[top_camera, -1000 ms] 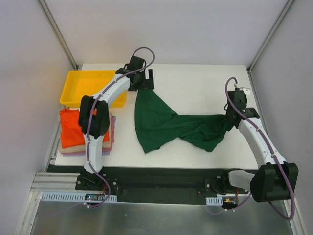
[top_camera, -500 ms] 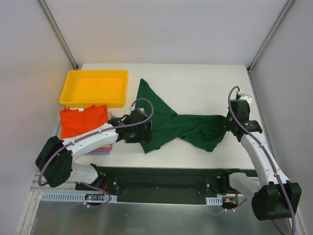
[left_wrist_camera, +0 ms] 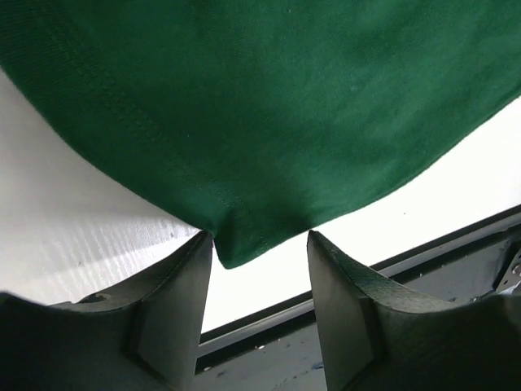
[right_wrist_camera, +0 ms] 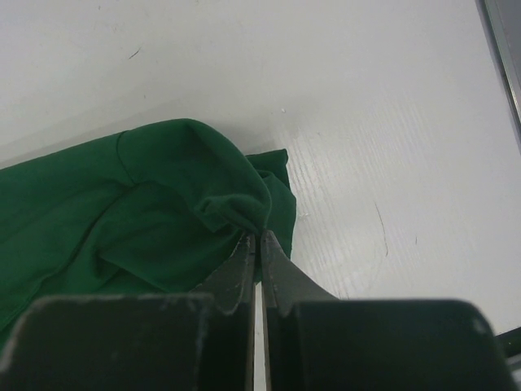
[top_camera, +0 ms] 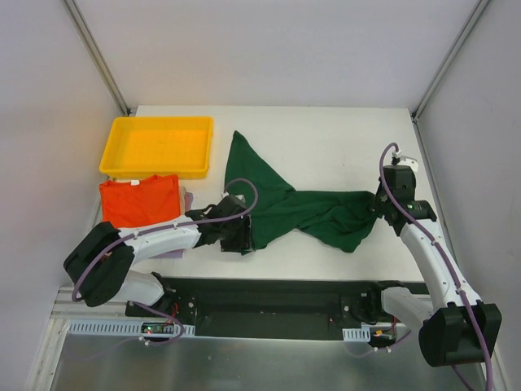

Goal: Fold and stack the t-shirts
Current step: Flatten out the tshirt

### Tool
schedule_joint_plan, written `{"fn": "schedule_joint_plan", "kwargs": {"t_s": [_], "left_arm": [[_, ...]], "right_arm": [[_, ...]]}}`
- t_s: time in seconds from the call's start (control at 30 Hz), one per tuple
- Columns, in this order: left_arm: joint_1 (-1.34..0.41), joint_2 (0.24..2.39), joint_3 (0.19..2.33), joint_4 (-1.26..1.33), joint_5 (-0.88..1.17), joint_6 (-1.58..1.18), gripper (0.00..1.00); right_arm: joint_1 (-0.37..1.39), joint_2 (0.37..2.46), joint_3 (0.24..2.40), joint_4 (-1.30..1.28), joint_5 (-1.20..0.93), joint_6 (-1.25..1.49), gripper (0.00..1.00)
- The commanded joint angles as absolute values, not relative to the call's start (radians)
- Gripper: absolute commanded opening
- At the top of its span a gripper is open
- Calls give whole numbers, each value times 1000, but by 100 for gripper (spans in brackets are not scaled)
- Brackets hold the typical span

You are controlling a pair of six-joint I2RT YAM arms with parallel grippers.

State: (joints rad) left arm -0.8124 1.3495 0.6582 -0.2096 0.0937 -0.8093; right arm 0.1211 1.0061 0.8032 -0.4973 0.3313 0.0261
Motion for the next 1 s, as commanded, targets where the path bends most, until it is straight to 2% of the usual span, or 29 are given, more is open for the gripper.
{"fn": "schedule_joint_plan", "kwargs": {"t_s": [0.0,0.4,0.53,0.63,0.77,0.87,0.97], "left_arm": [[-828,1387,664,-164,106,-822,46],[-902,1427,681,-285,-32,-827,43],[-934,1476,719,-365,-81,-834,36],[-963,1500,735,-408,-115,-845,36],[-983,1534,758,-440,-152,-851,22],[-997,1558,782,-459,-166,-848,3],[-997,1539,784,-469,-178,-861,0]], "right_arm": [[115,997,799,-471,331,41,1],[115,1008,799,-471,344,41,1],[115,1017,801,-469,347,44,1],[115,1020,801,-469,348,43,1],[115,1015,799,-469,351,46,1],[115,1017,799,-468,354,44,1],[115,1025,801,-469,364,45,1]]}}
